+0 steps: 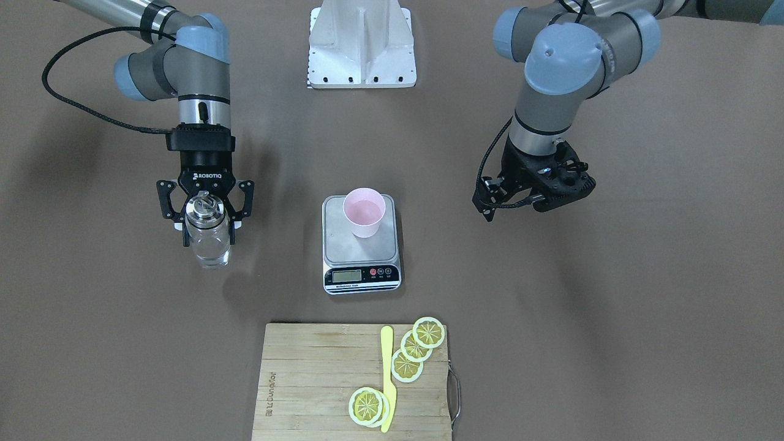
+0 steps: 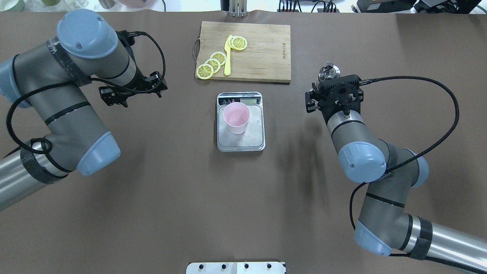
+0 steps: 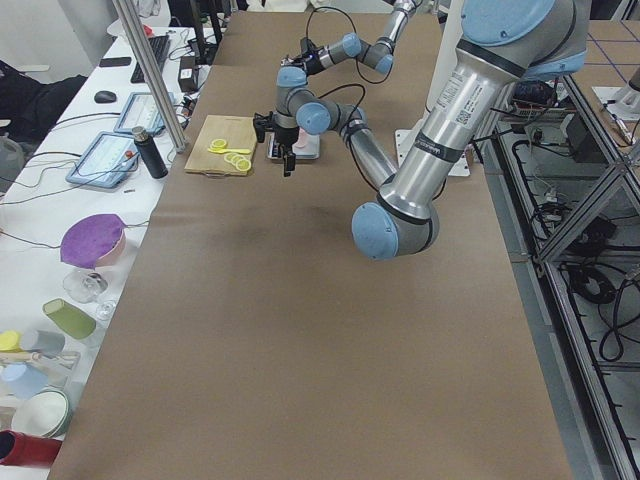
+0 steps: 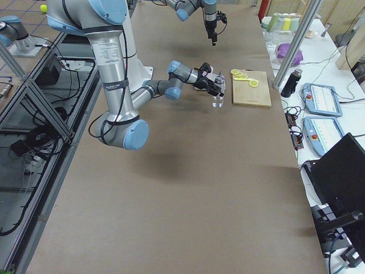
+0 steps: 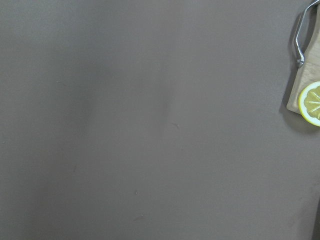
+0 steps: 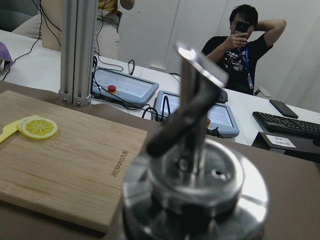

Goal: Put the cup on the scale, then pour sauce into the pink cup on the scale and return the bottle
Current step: 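Turn the bottle upright and carry it back with the right gripper, then lower the sauce bottle onto the table with the right gripper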

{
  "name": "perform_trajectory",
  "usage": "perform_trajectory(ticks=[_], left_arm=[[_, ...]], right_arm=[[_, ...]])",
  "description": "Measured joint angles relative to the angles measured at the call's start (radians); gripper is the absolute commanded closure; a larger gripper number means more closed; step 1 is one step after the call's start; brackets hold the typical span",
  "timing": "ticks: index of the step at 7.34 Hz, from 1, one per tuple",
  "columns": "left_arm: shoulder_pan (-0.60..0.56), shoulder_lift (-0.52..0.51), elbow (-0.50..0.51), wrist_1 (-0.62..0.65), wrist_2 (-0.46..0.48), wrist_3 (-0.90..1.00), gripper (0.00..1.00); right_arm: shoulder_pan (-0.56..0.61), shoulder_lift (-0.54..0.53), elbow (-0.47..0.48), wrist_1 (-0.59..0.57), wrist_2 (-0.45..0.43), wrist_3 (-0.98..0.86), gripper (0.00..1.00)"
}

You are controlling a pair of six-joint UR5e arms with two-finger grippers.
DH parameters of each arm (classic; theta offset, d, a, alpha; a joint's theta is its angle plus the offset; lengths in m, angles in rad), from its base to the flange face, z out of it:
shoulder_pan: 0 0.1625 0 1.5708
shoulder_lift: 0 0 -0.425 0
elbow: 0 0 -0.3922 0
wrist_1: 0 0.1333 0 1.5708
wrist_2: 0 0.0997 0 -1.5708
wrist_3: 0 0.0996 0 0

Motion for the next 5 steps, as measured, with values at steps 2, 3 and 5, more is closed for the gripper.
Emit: perform_trajectory(ticks=[2, 3, 5], left_arm=[[0.000, 0.000, 0.002, 0.000, 0.013, 0.000, 0.02], [0.000, 0.000, 0.002, 0.000, 0.018, 0.001, 0.02], [0.000, -0.001, 0.003, 0.000, 0.021, 0.000, 0.02]], right_arm=[[0.023, 0.001, -0.015, 0.024, 0.073, 0.062, 1.00], [0.030, -0.002, -0.030, 0.028, 0.094, 0.079, 1.00], [0.033, -0.004, -0.053, 0.030, 0.106, 0.095, 1.00]])
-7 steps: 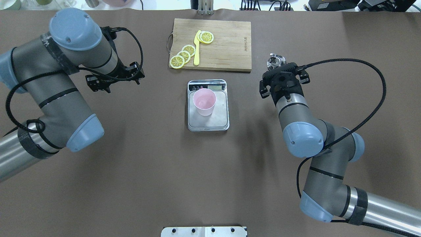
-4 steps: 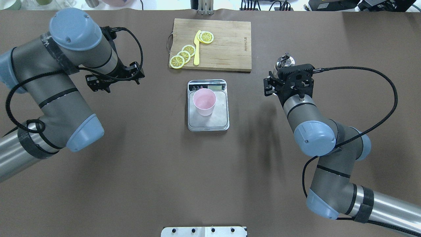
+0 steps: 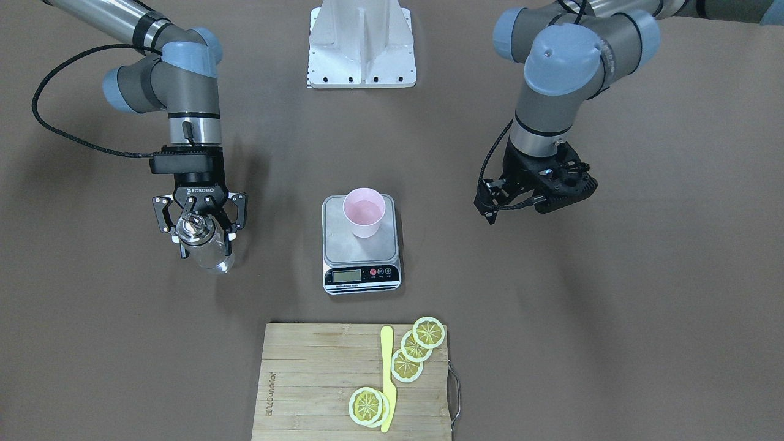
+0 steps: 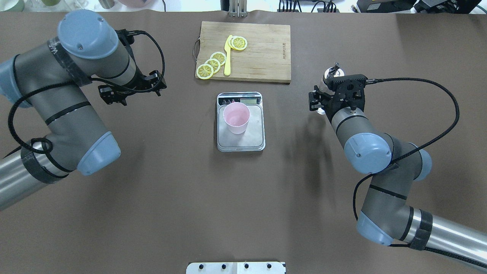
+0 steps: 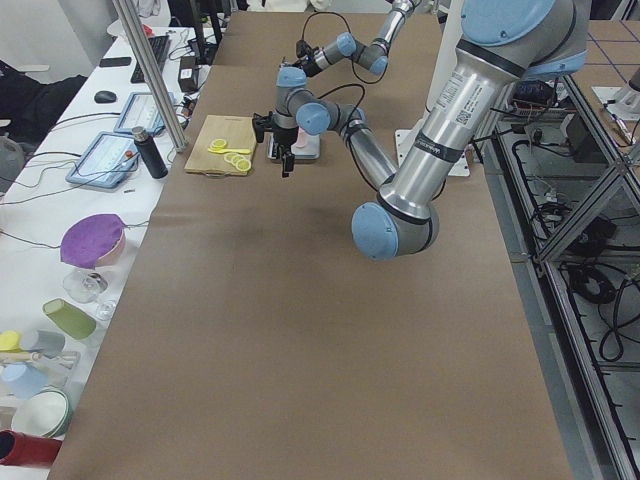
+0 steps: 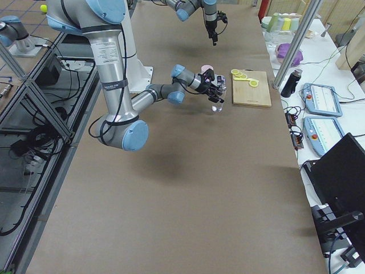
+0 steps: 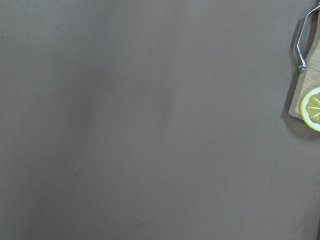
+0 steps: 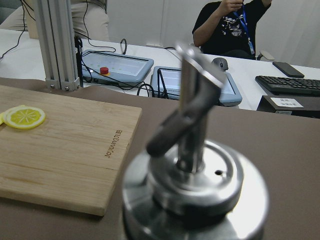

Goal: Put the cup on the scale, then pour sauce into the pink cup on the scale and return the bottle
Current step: 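Lower the sauce bottle onto the table with the right gripper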

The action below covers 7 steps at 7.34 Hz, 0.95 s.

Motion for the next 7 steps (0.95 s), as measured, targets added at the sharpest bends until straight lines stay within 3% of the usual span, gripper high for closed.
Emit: perform_trajectory(ticks=[7], left_arm=[[0.000, 0.001, 0.005, 0.000, 0.000, 0.000, 0.02]], right_arm=[[0.014, 0.017, -0.031, -0.001, 0.084, 0.040, 1.00]])
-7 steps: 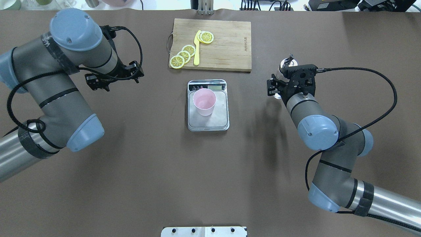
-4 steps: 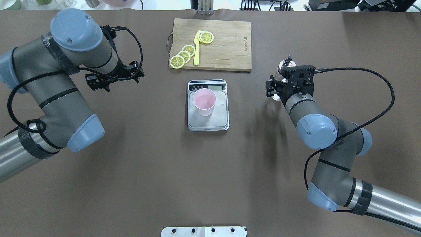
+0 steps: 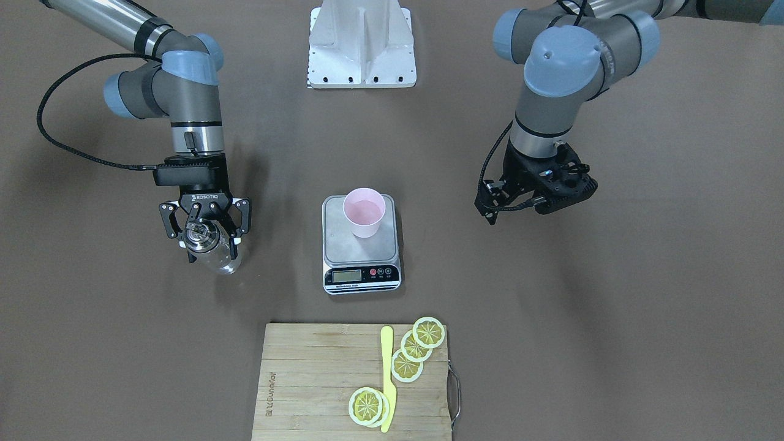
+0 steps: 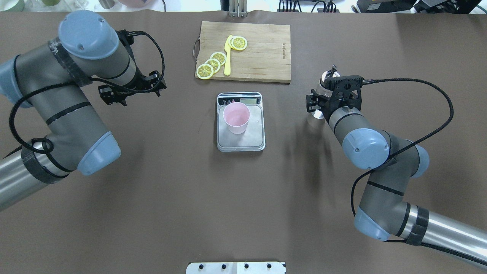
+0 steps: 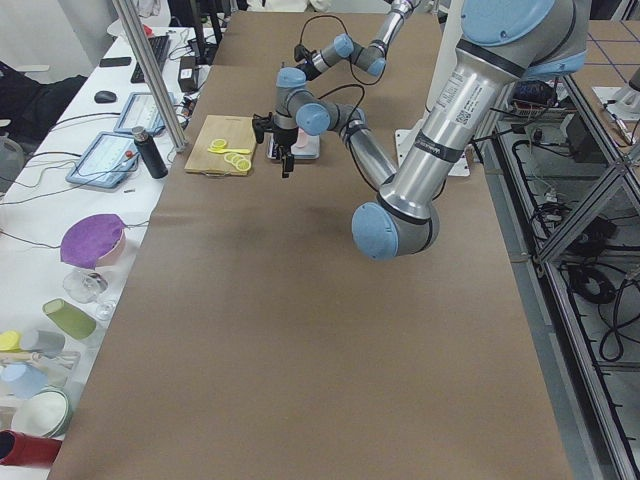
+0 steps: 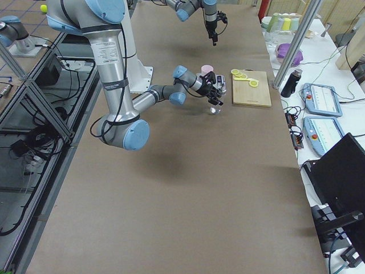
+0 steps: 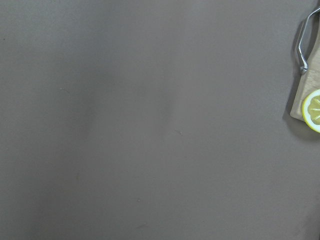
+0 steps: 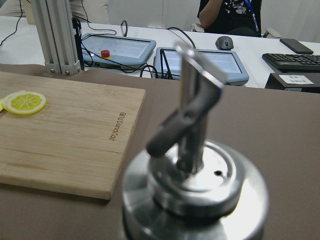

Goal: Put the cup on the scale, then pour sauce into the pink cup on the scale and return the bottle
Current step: 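Lower the sauce bottle onto the table with the right gripper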

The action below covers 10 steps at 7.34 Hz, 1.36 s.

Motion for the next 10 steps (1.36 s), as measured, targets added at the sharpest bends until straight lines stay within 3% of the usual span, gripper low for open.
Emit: perform_trajectory(ticks=[3, 4, 5, 10], left_arm=[[0.001, 0.000, 0.005, 0.000, 0.001, 0.001, 0.02], [0.001, 0.000, 0.006, 0.000, 0.001, 0.001, 0.02], [0.001, 0.000, 0.008, 0.000, 0.001, 0.001, 0.02], [0.000, 0.000, 0.015, -0.001, 0.002, 0.003, 0.02]], right_arm=[[0.005, 0.004, -0.025, 0.000, 0.015, 0.004, 1.00], [0.007, 0.007, -0.026, 0.000, 0.020, 0.004, 0.66], [0.009, 0.009, -0.026, 0.000, 0.026, 0.002, 0.03], [0.013, 0.017, -0.019, 0.001, 0.048, -0.012, 0.00]])
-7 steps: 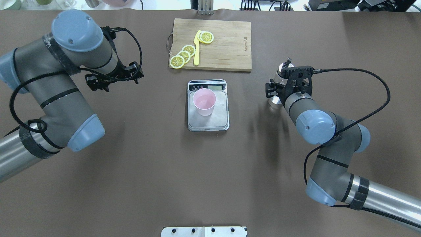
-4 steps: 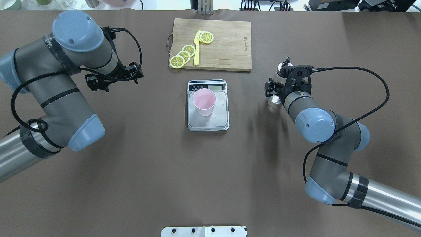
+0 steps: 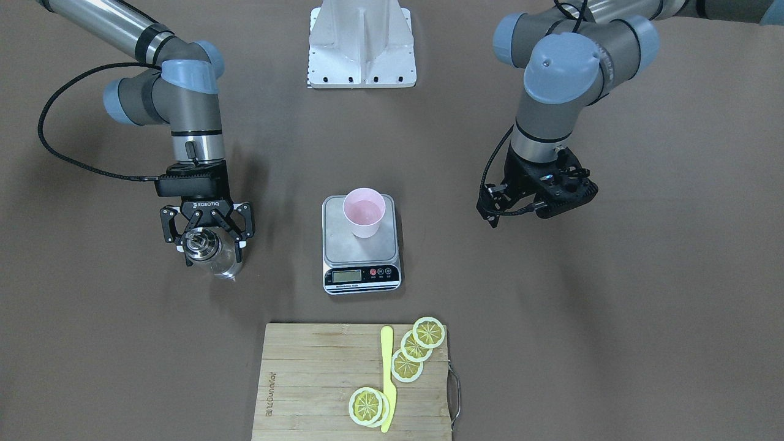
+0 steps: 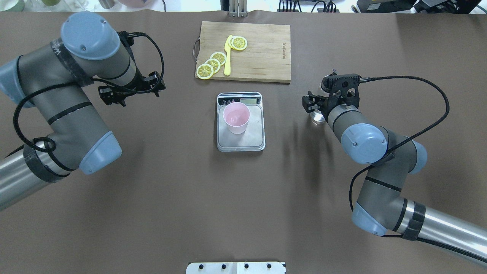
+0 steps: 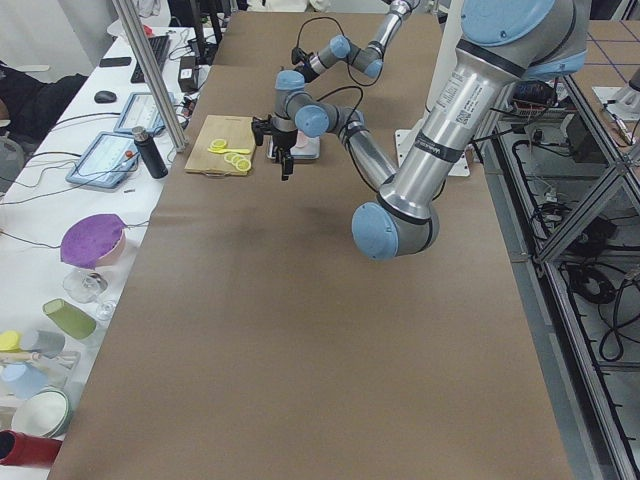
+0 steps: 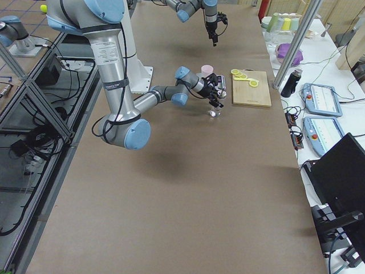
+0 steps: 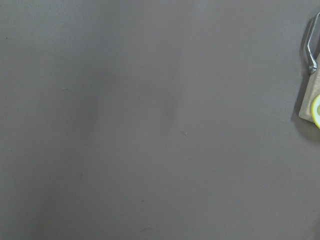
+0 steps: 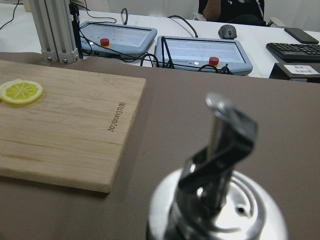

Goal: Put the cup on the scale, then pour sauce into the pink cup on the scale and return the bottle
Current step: 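Lower the sauce bottle onto the table with the right gripper, then open the right gripper and withdraw it from the bottle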

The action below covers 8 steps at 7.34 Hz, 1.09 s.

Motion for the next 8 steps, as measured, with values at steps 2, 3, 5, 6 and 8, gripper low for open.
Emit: perform_trajectory(ticks=[2, 3, 5, 6, 8], left_arm=[[0.000, 0.000, 0.000, -0.001, 0.000, 0.000, 0.02], [0.000, 0.000, 0.000, -0.001, 0.000, -0.001, 0.02], [0.000, -0.001, -0.001, -0.001, 0.000, -0.001, 0.02], [0.001, -0.001, 0.000, -0.001, 0.000, -0.001, 0.02], [0.001, -0.001, 0.000, -0.001, 0.000, -0.002, 0.02]], right_arm=[[0.003, -0.004, 0.049, -0.019, 0.034, -0.002, 0.00], [0.004, -0.018, 0.096, -0.054, 0.051, -0.002, 0.00], [0.004, -0.066, 0.204, -0.146, 0.076, -0.004, 0.00], [0.004, -0.079, 0.222, -0.163, 0.080, -0.005, 0.00], [0.005, -0.108, 0.242, -0.173, 0.096, -0.006, 0.00]])
